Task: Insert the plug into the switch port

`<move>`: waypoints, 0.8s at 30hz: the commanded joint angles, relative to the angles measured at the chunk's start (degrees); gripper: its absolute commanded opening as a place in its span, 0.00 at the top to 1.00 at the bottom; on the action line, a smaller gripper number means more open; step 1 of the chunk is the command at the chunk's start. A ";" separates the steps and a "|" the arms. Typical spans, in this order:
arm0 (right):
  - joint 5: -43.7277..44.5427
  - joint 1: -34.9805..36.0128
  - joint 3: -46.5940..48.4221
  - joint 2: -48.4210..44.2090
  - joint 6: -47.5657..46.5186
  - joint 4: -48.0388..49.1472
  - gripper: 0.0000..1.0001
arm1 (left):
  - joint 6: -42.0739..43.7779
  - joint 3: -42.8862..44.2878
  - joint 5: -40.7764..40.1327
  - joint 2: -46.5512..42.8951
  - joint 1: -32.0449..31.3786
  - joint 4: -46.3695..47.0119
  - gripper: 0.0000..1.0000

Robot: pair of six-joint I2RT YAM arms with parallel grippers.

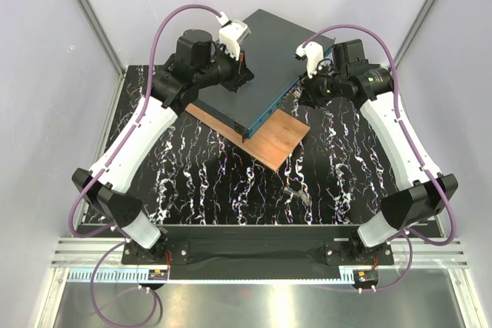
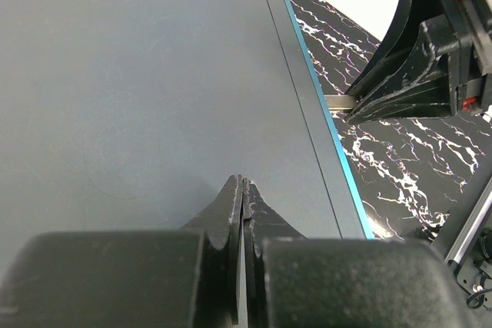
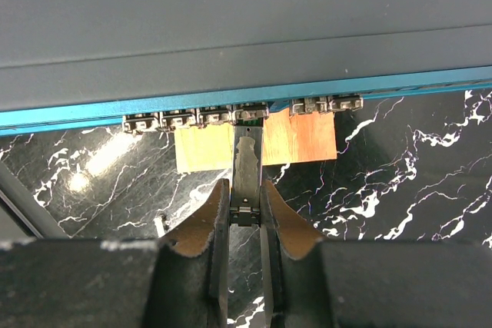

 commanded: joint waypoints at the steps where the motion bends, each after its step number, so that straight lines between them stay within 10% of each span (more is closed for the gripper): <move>1: -5.88 1.74 -1.66 -1.02 -1.14 8.05 1.00 | -0.35 0.40 1.16 -0.23 0.39 2.80 1.00; 24: -10.45 1.47 -2.72 -4.19 -1.84 12.97 1.00 | -0.53 0.23 1.51 0.04 0.48 2.97 1.00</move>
